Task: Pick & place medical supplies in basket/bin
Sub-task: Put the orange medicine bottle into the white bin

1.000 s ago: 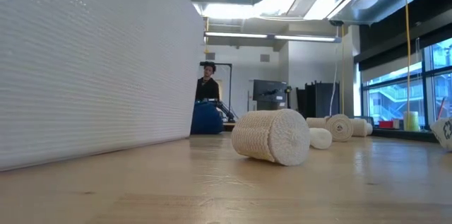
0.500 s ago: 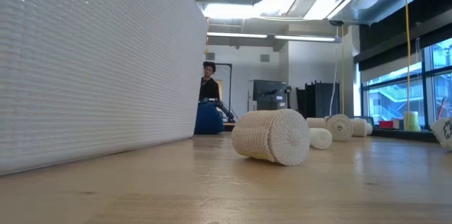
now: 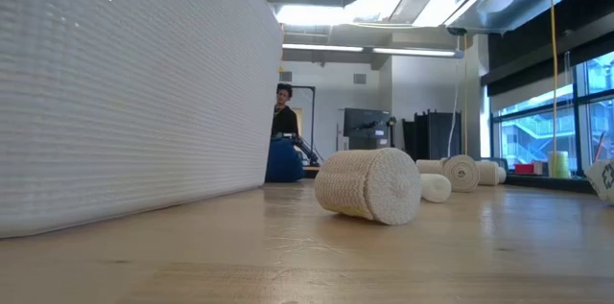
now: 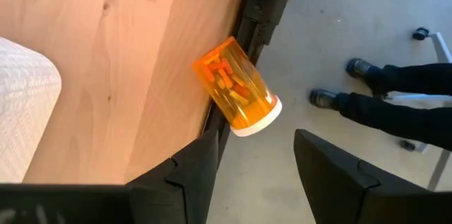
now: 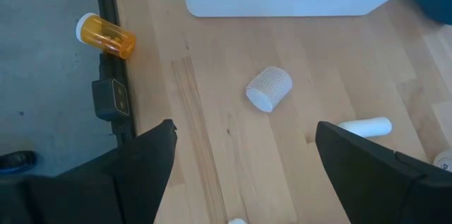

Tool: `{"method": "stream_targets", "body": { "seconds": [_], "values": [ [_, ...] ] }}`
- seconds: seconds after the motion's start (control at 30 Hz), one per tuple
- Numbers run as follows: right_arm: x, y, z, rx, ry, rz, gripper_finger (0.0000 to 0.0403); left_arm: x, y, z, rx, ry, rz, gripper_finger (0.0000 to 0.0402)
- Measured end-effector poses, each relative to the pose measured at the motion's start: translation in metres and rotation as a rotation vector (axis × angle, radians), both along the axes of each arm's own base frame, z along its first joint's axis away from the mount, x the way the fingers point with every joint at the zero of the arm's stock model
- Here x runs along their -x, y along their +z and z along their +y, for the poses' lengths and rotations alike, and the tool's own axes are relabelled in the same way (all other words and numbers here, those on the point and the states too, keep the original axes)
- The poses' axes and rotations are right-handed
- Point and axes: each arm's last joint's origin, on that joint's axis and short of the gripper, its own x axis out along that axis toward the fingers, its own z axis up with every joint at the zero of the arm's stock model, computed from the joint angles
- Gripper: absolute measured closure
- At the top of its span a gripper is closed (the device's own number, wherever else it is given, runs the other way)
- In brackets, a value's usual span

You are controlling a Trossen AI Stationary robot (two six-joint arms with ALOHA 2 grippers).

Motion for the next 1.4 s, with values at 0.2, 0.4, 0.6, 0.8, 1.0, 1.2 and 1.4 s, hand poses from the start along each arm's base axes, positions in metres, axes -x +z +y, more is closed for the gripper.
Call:
{"method": "stream_targets", "body": {
  "seconds": [0.2, 0.4, 0.6, 0.8, 1.0, 1.2, 1.4],
  "values": [
    [0.0, 0.0, 0.0, 0.001, 0.001, 0.0, 0.0065, 0.0, 0.0, 0.0, 0.0, 0.0, 0.001, 0.0201],
    [0.0, 0.0, 0.0, 0.002, 0.001, 0.0, 0.0065, -0.001, 0.0, 0.0, -0.02, 0.013, -0.024, 0.0131],
    [0.0, 0.0, 0.0, 0.003, 0.003, 0.001, 0.0065, -0.002, 0.001, -0.002, 0.027, 0.005, -0.02, 0.0105],
    [0.0, 0.0, 0.0, 0.004, 0.004, 0.001, 0.0065, -0.002, 0.001, -0.001, 0.025, 0.121, -0.025, 0.0107],
    [0.0, 0.0, 0.0, 0.004, 0.004, 0.001, 0.0065, 0.005, -0.002, 0.002, -0.035, 0.165, 0.024, 0.0105],
    [0.0, 0.0, 0.0, 0.003, 0.003, 0.001, 0.0065, 0.003, -0.007, 0.005, -0.049, 0.212, 0.046, 0.0106],
    [0.0, 0.0, 0.0, 0.003, 0.002, 0.001, 0.0065, -0.001, -0.015, 0.006, -0.041, 0.291, 0.07, 0.0107]
  ]
}}
